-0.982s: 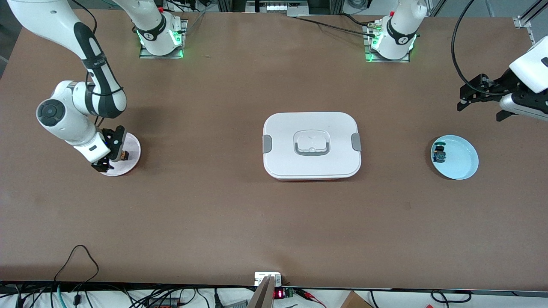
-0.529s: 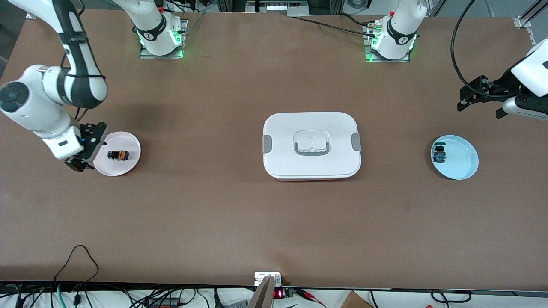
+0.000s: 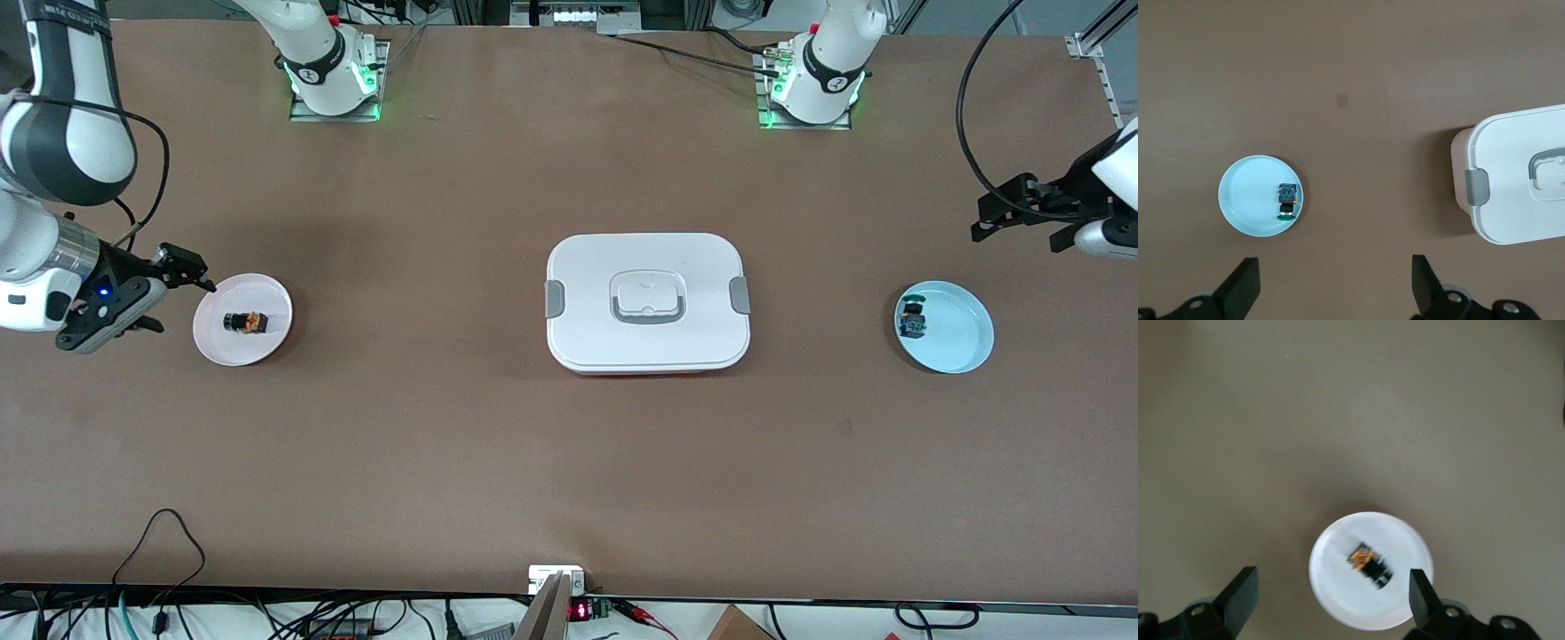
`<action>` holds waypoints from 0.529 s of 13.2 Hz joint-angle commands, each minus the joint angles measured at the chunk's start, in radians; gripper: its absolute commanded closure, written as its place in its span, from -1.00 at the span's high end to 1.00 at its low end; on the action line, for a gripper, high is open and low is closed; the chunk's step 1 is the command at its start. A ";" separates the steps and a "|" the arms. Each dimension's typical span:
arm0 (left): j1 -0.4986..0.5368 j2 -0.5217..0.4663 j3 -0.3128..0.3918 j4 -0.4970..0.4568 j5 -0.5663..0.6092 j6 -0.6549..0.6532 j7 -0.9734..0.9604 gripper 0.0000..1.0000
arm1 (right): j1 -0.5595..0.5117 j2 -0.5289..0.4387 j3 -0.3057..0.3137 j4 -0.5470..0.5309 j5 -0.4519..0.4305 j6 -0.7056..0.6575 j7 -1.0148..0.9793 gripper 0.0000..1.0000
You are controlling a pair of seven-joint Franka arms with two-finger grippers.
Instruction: Transfer orange switch to right arm and place
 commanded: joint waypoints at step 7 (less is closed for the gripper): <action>-0.004 0.033 -0.014 0.056 0.012 -0.009 -0.006 1.00 | 0.059 0.010 0.005 0.240 -0.239 -0.368 0.606 1.00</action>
